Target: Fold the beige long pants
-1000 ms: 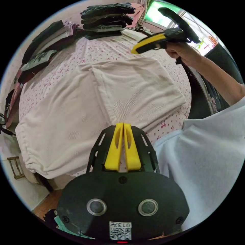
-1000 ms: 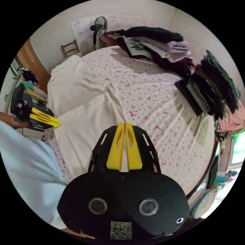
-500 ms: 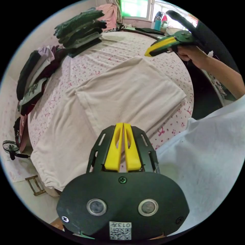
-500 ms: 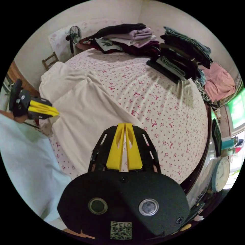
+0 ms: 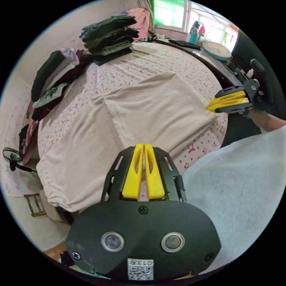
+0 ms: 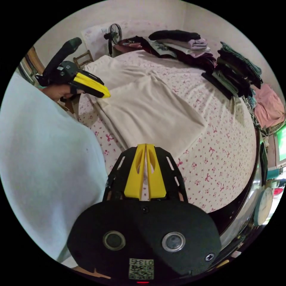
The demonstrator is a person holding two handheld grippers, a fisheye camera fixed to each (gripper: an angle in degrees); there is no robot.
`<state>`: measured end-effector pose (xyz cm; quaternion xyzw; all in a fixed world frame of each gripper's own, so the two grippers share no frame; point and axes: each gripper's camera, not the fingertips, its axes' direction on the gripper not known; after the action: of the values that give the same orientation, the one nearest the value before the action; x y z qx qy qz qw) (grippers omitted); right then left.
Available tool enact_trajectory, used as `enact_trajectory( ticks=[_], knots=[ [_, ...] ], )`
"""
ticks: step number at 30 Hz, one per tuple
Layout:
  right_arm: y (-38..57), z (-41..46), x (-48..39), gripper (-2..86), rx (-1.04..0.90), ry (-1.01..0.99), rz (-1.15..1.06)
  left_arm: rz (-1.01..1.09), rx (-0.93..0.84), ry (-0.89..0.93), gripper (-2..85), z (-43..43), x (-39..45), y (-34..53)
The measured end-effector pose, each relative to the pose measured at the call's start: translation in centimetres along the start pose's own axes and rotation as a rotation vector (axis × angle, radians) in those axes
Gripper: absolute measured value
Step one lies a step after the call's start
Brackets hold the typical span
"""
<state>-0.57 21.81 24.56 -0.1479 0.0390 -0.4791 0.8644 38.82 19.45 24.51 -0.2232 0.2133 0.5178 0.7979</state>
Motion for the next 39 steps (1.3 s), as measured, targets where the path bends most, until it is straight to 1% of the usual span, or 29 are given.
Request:
enact_trajectory(
  ticks=[1,2,3,4,6,7,8,10,11,13,14,15,16,19,20,22,26,29,32,34,36,37,39],
  knots=[
    [-0.4,0.2,-0.4,0.2,0.004,0.025,-0.028,-0.013,-0.079,0.012,-0.3,1.4,-0.7,0.2],
    [-0.7,0.9,-0.7,0.2,-0.008,0.049,-0.048,-0.012,-0.111,0.036,-0.3,2.1,-0.9,0.5],
    [-0.8,1.5,-0.9,0.2,-0.027,0.050,-0.057,-0.031,-0.039,0.042,-0.2,1.6,-1.5,1.1],
    [-1.1,3.2,-0.9,0.2,-0.116,0.027,-0.077,-0.052,-0.043,0.065,-0.2,1.5,-2.1,1.3],
    [-1.8,3.3,-0.3,0.1,-0.105,0.020,-0.039,-0.088,-0.048,0.095,-0.1,0.9,-3.2,1.5],
    [-2.7,2.8,0.3,0.0,-0.101,0.011,-0.009,-0.133,-0.017,0.108,0.0,0.1,-4.3,2.3],
    [-3.6,1.7,0.9,0.0,-0.033,-0.014,0.011,-0.168,0.010,0.114,0.0,-0.4,-5.1,3.0],
    [-5.4,0.6,1.4,0.0,0.042,-0.010,-0.009,-0.358,0.158,0.159,0.6,-2.6,-9.4,6.9],
    [-7.0,0.6,1.5,0.2,0.055,0.005,-0.048,-0.410,0.209,0.177,0.8,-3.3,-10.7,8.3],
    [-9.8,0.7,1.9,0.6,0.083,-0.035,-0.090,-0.662,0.410,0.242,2.4,-5.3,-16.1,14.9],
    [-12.0,1.1,2.2,0.9,0.098,-0.094,-0.112,-0.732,0.453,0.249,4.4,-5.6,-17.5,16.8],
    [-13.2,1.3,2.3,1.2,0.103,-0.123,-0.123,-0.865,0.516,0.249,8.2,-6.0,-19.9,20.4],
    [-15.8,1.8,2.4,1.7,0.108,-0.186,-0.152,-0.978,0.538,0.228,10.7,-6.0,-22.0,23.6],
    [-23.1,3.2,1.3,4.5,0.113,-0.311,-0.255,-1.096,0.569,0.237,15.4,-5.1,-26.0,28.7],
    [-26.2,3.9,0.2,6.0,0.113,-0.322,-0.306,-1.105,0.572,0.257,16.2,-4.7,-26.7,29.3],
    [-30.7,5.3,-1.4,8.2,0.095,-0.337,-0.369,-1.103,0.606,0.360,18.2,-3.1,-29.3,30.5],
    [-39.8,8.9,-4.7,11.3,0.033,-0.423,-0.465,-1.087,0.593,0.437,20.3,-1.1,-32.7,30.6],
    [-44.1,11.8,-6.2,12.8,-0.055,-0.467,-0.507,-1.057,0.546,0.493,20.5,0.5,-35.1,30.4],
    [-46.2,14.7,-7.5,13.0,-0.149,-0.432,-0.567,-1.039,0.524,0.551,17.6,2.1,-36.8,30.5],
    [-46.8,16.5,-7.9,11.9,-0.224,-0.426,-0.580,-1.051,0.530,0.588,13.6,2.6,-37.4,30.8],
    [-47.1,17.8,-8.1,7.5,-0.306,-0.454,-0.585,-1.047,0.522,0.533,12.1,2.0,-37.2,30.9],
    [-47.0,17.8,-8.2,5.9,-0.309,-0.464,-0.601,-1.037,0.527,0.506,11.4,1.2,-36.8,31.0],
    [-46.3,16.6,-8.3,4.4,-0.233,-0.439,-0.662,-1.018,0.532,0.476,11.0,-0.1,-36.2,31.1]
  ],
)
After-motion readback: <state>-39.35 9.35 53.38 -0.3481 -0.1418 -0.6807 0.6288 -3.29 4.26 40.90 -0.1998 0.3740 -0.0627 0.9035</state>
